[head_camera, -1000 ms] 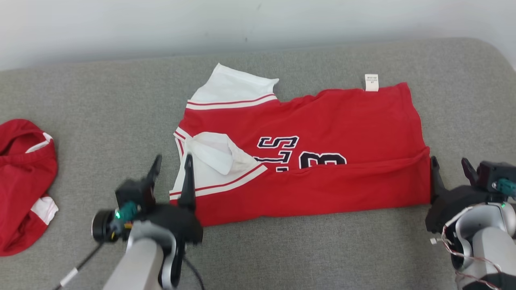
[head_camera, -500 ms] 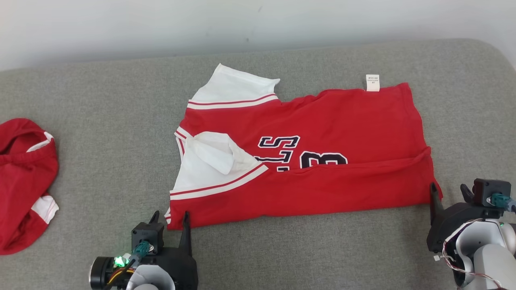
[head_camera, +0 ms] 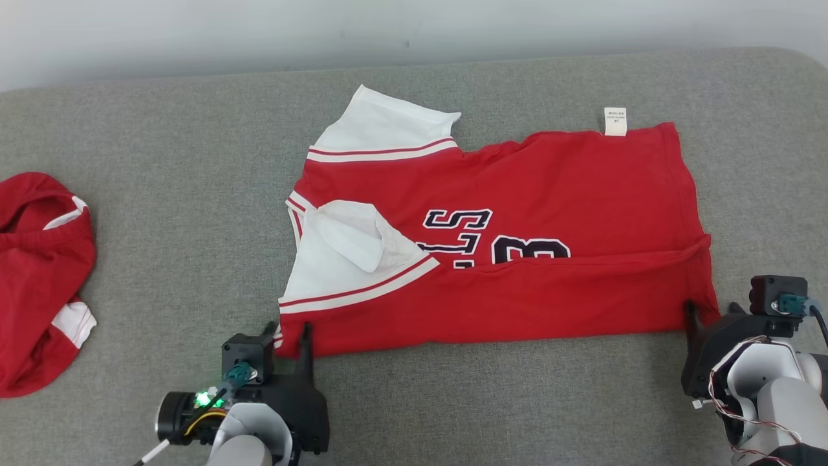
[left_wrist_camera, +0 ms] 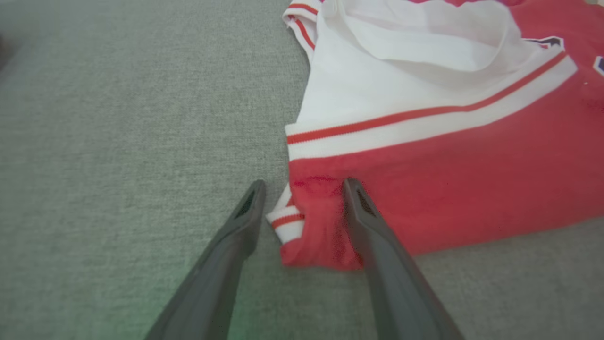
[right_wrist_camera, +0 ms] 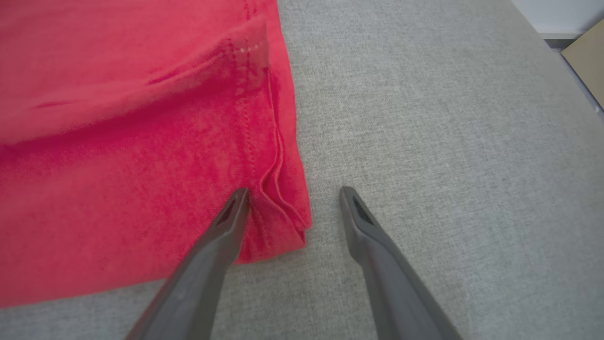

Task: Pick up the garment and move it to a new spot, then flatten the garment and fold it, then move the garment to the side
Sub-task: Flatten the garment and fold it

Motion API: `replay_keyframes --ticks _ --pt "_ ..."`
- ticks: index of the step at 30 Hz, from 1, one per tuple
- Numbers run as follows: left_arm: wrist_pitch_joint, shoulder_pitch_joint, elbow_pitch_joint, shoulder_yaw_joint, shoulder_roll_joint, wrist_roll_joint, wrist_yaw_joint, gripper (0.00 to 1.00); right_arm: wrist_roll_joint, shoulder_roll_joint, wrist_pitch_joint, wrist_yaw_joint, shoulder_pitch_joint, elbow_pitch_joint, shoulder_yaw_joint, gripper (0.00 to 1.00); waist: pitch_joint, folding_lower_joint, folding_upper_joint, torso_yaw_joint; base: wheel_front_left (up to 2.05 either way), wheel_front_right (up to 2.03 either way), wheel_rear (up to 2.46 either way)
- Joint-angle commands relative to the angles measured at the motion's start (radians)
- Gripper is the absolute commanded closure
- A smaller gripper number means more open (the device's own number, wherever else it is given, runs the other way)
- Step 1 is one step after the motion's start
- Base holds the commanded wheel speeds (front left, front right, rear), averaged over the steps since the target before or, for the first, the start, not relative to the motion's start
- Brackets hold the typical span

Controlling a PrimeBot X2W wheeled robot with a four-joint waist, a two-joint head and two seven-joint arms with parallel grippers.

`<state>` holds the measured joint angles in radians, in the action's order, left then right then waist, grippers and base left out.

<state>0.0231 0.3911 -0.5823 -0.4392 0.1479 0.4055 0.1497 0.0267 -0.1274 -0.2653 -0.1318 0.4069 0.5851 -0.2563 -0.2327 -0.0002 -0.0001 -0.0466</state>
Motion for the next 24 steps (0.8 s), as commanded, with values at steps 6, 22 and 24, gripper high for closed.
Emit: replay_keyframes --ticks 6,22,24 --pt "-0.052 -0.035 -0.009 -0.026 -0.003 0.019 -0.026 1.0 -0.032 -0.001 -0.017 0.003 0.001 0.024 0.009 1.0 0.003 0.0002 0.0001 0.0 0.0 0.0 0.0" --pt "-0.076 -0.17 0.165 -0.027 0.06 0.05 -0.015 1.0 -0.119 0.025 -0.038 0.003 -0.17 -0.201 -0.022 1.0 0.101 0.0002 0.0001 0.011 0.0 0.0 0.0" --pt "-0.083 -0.196 0.193 -0.028 0.074 0.051 -0.007 1.0 -0.127 0.033 -0.066 0.003 -0.216 -0.244 -0.02 1.0 0.109 0.0002 0.0001 0.007 0.0 0.0 0.0"
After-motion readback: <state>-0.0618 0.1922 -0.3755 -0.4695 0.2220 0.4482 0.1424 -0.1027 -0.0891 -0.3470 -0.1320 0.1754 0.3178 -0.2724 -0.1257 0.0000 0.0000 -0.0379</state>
